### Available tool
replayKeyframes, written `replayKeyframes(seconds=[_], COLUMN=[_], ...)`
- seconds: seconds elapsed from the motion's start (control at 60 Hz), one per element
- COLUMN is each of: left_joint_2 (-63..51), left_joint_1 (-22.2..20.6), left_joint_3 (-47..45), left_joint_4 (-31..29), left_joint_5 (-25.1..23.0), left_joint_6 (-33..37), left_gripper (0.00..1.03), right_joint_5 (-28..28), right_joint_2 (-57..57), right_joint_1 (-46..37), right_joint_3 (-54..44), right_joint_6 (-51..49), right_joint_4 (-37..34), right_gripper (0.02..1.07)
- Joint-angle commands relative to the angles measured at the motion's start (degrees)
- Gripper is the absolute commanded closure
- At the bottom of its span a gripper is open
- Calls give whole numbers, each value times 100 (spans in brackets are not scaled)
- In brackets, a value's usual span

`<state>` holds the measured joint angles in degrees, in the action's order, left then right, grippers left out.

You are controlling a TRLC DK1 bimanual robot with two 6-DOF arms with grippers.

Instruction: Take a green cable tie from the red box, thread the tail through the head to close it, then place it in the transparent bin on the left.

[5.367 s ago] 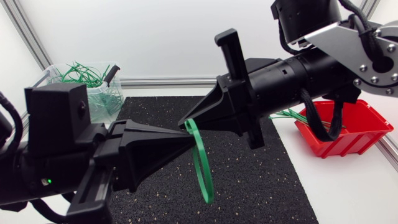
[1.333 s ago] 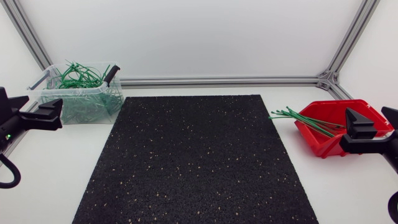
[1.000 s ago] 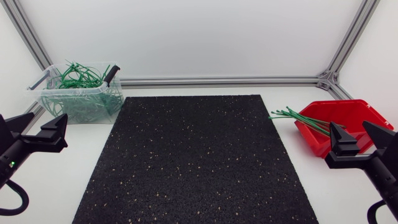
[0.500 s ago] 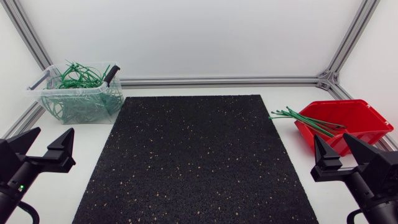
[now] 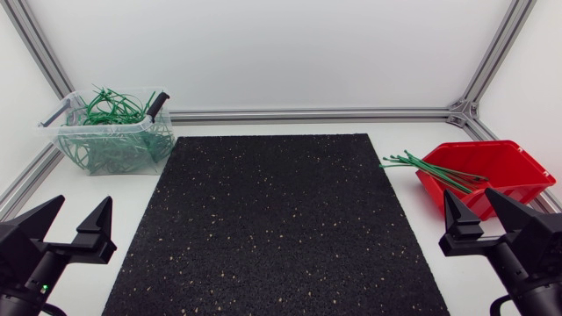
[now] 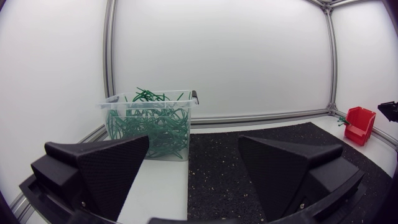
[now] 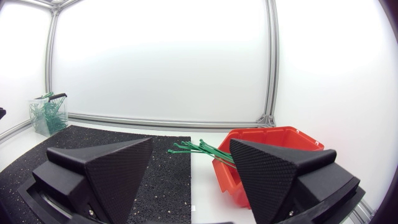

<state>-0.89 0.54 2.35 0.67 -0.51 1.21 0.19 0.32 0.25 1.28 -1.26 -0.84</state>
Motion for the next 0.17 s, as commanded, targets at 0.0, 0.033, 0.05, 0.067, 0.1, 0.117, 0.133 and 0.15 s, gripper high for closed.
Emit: replayKeyframes(seconds=[0.0, 0.033, 0.05, 0.067, 0.1, 0.117, 0.133, 0.15], left_joint_2=[89, 89, 89, 89, 89, 89, 89, 89], left_joint_1=[-54, -54, -54, -54, -54, -54, -54, -54], left_joint_3=[-235, -235, -235, -235, -235, -235, -235, -235], left_joint_4=[-67, -67, -67, -67, -67, -67, -67, -67], left_joint_5=[51, 51, 51, 51, 51, 51, 51, 51], left_joint_6=[-121, -121, -121, -121, -121, -121, -121, -121], left_gripper=[3, 3, 3, 3, 3, 3, 3, 3], right_joint_5=[-19, -19, -19, -19, -19, -19, -19, -19], right_joint_2=[-32, -32, -32, -32, -32, -32, -32, -32], right_joint_1=[-25, -25, -25, -25, -25, -25, -25, -25], right_joint_3=[-128, -128, -128, -128, -128, -128, -128, -128], right_joint_6=[126, 126, 126, 126, 126, 126, 126, 126], right_joint_4=[84, 84, 84, 84, 84, 84, 84, 84], right_gripper=[14, 14, 14, 14, 14, 13, 11, 10])
